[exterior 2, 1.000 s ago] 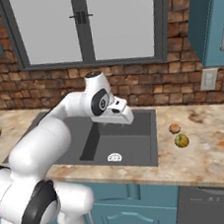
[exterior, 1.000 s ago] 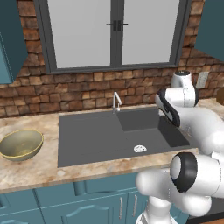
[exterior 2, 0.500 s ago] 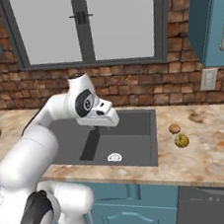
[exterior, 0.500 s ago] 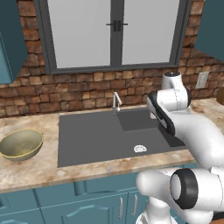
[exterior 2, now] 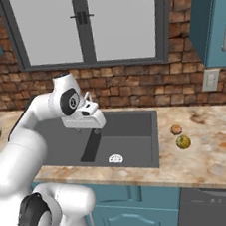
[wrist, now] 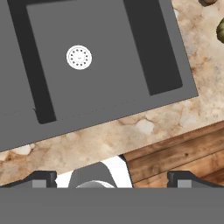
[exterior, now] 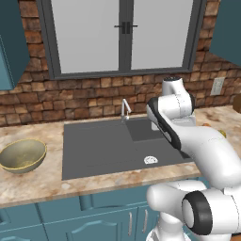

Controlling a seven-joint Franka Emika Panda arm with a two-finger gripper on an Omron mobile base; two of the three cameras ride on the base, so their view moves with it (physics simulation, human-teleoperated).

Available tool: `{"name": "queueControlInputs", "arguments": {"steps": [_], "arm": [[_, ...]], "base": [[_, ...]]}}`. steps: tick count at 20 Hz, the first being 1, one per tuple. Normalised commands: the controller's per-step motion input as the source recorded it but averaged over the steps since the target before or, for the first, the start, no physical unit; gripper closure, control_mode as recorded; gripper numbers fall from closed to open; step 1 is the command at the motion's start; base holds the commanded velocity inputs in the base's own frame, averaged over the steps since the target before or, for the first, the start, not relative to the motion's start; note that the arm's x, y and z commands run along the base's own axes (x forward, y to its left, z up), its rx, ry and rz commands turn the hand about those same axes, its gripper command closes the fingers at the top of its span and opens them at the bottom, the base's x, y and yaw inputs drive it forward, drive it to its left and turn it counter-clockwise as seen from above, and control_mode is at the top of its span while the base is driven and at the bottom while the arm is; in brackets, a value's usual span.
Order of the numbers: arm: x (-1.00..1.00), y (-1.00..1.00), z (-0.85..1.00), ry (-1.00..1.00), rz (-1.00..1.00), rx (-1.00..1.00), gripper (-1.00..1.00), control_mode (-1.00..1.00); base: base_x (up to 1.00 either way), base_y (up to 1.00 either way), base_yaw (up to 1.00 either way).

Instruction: Remove the tangerine and squash from the sink. Then move the bowl and cup from the counter to the sink for washing.

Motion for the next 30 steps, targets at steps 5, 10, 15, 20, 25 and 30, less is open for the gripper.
{"name": "queueControlInputs", "arguments": {"steps": [5,10,15,20,25,30], "arm": [[-0.16,0.45,0.06,0.05,0.01,0.02,-1.00,-1.00],[-0.16,0.43,0.02,0.06,0.00,0.08,-1.00,-1.00],[-0.14,0.45,0.00,0.01,0.01,0.08,-1.00,-1.00],[-0.11,0.47,0.00,0.00,0.00,0.06,-1.00,-1.00],[-0.07,0.52,0.00,0.00,0.00,0.04,-1.00,-1.00],[-0.04,0.52,0.00,0.00,0.00,0.01,-1.00,-1.00]], "base": [[0.00,0.00,0.00],[0.00,0.00,0.00],[0.00,0.00,0.00],[0.00,0.00,0.00],[0.00,0.00,0.00],[0.00,0.00,0.00]]}}
